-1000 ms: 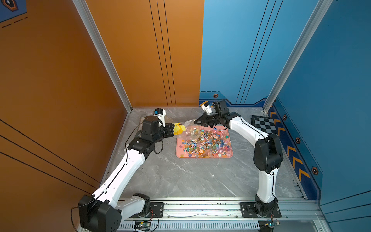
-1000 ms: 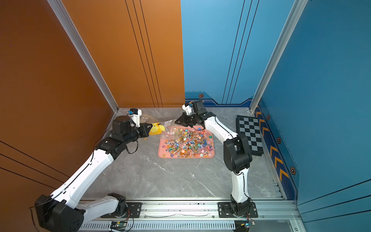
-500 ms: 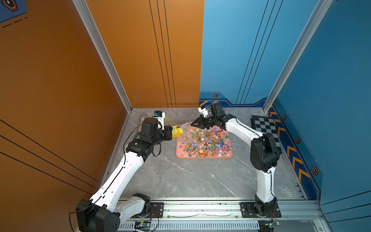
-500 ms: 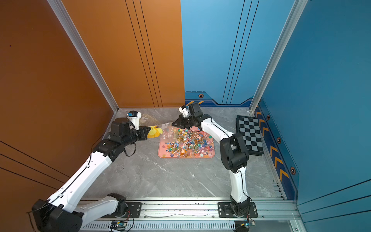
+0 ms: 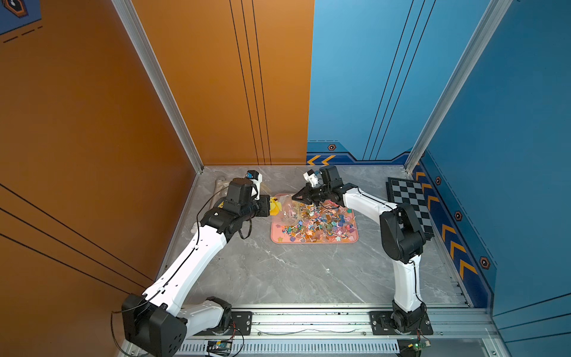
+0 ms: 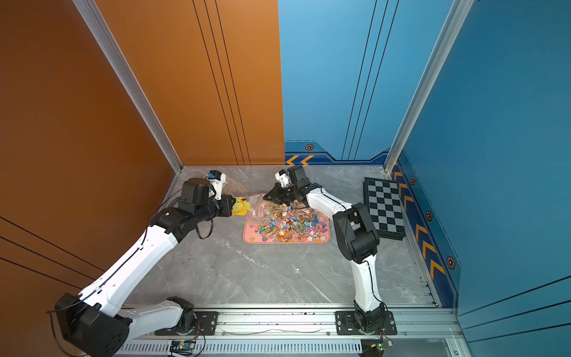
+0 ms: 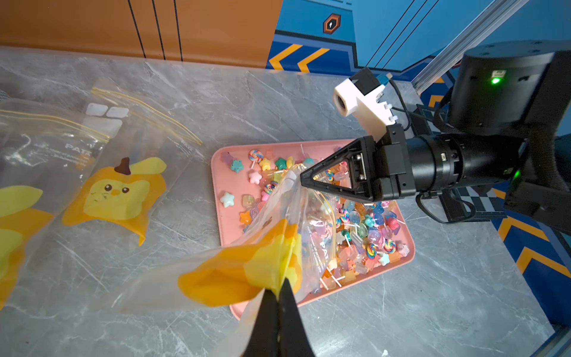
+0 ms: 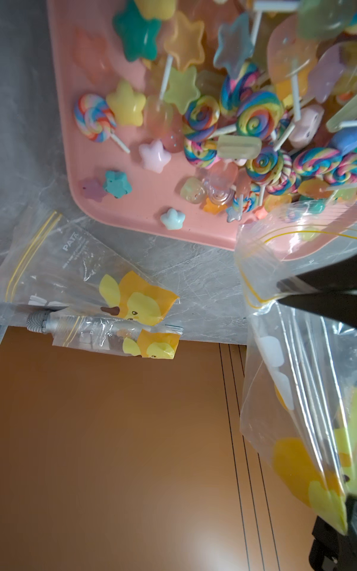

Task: Pour candies out of the ziploc bag
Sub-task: 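Pour the candies out of the ziploc bag onto the tray.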

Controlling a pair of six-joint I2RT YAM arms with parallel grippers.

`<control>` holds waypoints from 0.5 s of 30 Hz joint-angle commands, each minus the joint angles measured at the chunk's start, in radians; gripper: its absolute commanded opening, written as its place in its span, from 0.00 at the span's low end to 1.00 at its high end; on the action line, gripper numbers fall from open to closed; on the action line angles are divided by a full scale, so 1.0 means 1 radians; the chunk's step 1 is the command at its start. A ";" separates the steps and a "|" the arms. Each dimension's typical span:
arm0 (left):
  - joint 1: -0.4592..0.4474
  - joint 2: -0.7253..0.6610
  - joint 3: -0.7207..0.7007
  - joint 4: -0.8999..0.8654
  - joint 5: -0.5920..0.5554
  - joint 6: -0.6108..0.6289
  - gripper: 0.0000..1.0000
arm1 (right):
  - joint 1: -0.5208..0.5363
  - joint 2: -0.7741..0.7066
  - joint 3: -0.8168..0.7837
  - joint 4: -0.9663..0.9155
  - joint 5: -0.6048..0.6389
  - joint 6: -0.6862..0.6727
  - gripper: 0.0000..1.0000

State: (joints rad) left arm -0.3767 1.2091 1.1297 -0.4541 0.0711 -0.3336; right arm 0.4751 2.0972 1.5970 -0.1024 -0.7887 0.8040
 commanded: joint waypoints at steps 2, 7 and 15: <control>-0.024 -0.009 0.014 0.018 -0.071 -0.014 0.00 | -0.050 0.045 -0.029 0.019 0.157 0.054 0.00; -0.055 0.015 -0.022 0.018 -0.071 -0.032 0.02 | -0.038 0.055 -0.052 0.082 0.143 0.094 0.00; -0.064 0.000 -0.058 0.033 -0.066 -0.034 0.31 | -0.044 0.048 -0.070 0.102 0.136 0.101 0.00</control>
State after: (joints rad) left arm -0.4343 1.2308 1.0904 -0.4343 0.0219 -0.3653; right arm 0.4412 2.1345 1.5421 -0.0216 -0.6926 0.8921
